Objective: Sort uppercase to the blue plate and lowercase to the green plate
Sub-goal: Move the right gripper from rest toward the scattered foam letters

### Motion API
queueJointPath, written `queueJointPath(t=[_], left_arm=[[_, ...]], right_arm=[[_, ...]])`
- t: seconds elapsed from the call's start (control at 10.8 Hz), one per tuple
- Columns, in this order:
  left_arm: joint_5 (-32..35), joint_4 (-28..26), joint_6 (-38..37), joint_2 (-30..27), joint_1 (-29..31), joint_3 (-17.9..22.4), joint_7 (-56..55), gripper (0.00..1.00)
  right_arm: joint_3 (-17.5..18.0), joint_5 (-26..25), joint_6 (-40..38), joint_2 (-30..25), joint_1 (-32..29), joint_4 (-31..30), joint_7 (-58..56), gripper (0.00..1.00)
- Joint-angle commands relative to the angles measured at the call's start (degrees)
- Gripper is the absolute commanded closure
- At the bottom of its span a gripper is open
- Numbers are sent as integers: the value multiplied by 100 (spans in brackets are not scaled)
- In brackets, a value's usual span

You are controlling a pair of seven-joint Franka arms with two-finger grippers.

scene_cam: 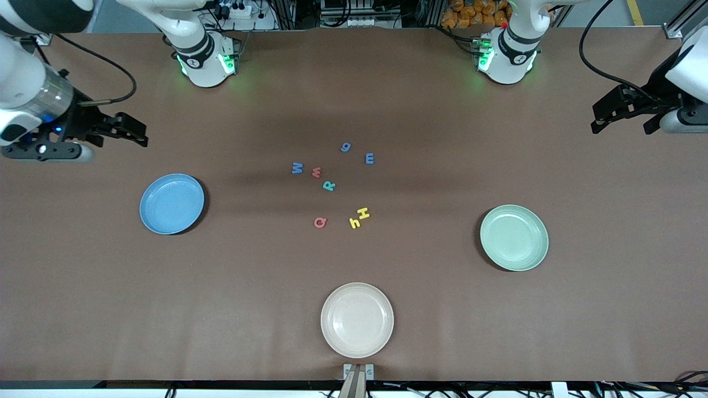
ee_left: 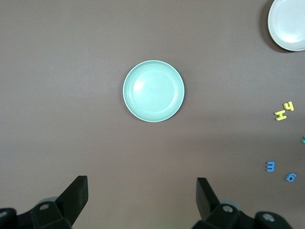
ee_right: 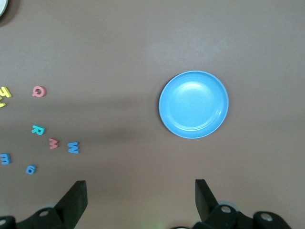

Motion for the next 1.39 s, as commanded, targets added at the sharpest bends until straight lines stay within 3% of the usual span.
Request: queueJointPath(t=[0.0,0.65,1.3], left_arm=[[-101,-66,-84,-84,36,-31,-92,0],[-93,-136,-102,21,-34,-197,-241,0],[-57,-233,-198,65,-25,-497,-443,0]], right_arm=[[383,234,259,-110,-34,-224,589,0],[1781,323,1771,153,-25,-867,2961,0],[1905,113,3404,1654,1054,-797,5097,0]])
